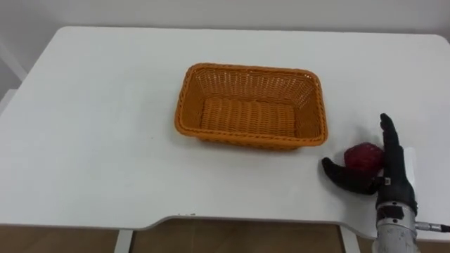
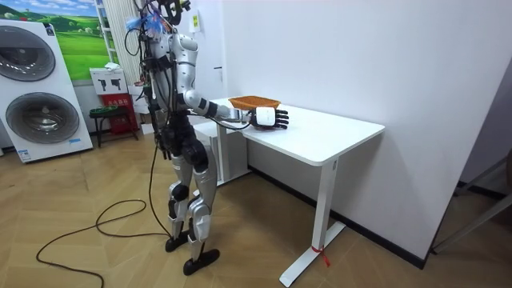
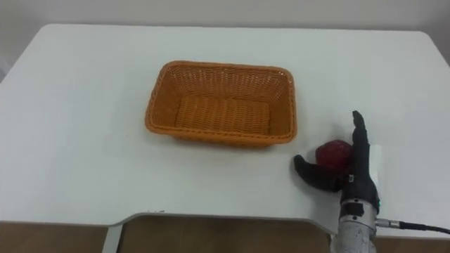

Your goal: Pick and place apple

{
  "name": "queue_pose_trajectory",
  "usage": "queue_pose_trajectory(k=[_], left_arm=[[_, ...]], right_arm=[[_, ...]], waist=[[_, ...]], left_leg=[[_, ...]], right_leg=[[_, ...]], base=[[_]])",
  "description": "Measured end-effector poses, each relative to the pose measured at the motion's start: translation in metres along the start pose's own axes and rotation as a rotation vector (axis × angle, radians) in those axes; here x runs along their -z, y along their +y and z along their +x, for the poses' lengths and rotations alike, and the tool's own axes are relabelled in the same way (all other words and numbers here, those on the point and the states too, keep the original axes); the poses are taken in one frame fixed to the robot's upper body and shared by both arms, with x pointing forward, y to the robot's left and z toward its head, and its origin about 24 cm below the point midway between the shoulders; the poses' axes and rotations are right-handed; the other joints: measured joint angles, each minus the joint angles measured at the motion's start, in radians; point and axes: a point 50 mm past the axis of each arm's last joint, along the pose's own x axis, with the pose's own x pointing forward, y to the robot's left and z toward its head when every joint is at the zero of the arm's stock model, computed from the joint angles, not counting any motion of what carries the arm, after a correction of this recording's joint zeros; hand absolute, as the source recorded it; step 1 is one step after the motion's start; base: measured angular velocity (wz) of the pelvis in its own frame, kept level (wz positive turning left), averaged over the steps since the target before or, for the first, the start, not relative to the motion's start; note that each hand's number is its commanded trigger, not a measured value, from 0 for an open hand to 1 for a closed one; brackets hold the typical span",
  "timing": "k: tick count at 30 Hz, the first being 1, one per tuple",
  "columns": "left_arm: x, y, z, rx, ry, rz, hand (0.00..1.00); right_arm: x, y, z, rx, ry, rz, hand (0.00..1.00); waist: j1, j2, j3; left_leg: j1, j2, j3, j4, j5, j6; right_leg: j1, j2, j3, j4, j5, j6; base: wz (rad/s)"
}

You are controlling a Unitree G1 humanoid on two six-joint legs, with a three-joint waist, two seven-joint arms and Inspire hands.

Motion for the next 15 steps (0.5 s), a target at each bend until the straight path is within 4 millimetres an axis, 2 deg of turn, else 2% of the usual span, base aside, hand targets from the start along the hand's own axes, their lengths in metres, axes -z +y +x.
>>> queue_pose_trajectory(k=[6,7,8,11,15], left_arm=[[0.000,0.000,0.000,-0.001,-0.001,-0.008,0.00],[0.002,0.000,0.000,-0.001,0.004,-0.008,0.00],[0.003,0.000,0.000,0.000,0.009,-0.009,0.00],[0.004,-0.001,-0.001,0.001,0.011,-0.008,0.00],[0.005,-0.001,-0.001,0.000,0.014,-0.008,0.00]], right_arm=[[0.007,0.001,-0.004,-0.009,0.015,0.011,0.00],[0.009,0.001,-0.004,-0.014,0.020,0.011,0.29],[0.011,0.002,-0.004,-0.017,0.025,0.009,1.00],[0.015,0.003,-0.004,-0.027,0.035,0.006,1.00],[0.020,-0.005,-0.003,0.017,0.041,-0.005,1.00]], waist=[[0.001,0.005,-0.0042],[0.002,0.007,-0.0049],[0.002,0.008,-0.0089],[0.002,0.005,-0.0124],[0.002,0.005,-0.0115]], left_leg=[[0.013,0.001,0.001,-0.005,0.000,0.000],[0.017,0.005,0.001,-0.007,0.000,0.000],[0.019,0.008,0.001,-0.009,0.000,0.000],[0.021,0.008,0.002,-0.010,0.000,0.000],[0.025,0.008,0.002,-0.014,0.000,0.000]], right_leg=[[0.010,0.000,-0.003,-0.001,0.000,0.000],[0.010,0.000,-0.003,-0.001,0.000,0.000],[0.010,0.000,-0.003,-0.001,0.000,0.000],[0.012,0.001,-0.003,-0.001,0.000,-0.001],[0.018,0.001,-0.003,-0.002,0.001,0.000]], base=[[0.01],[0.00],[0.00],[0.00],[0.00]])
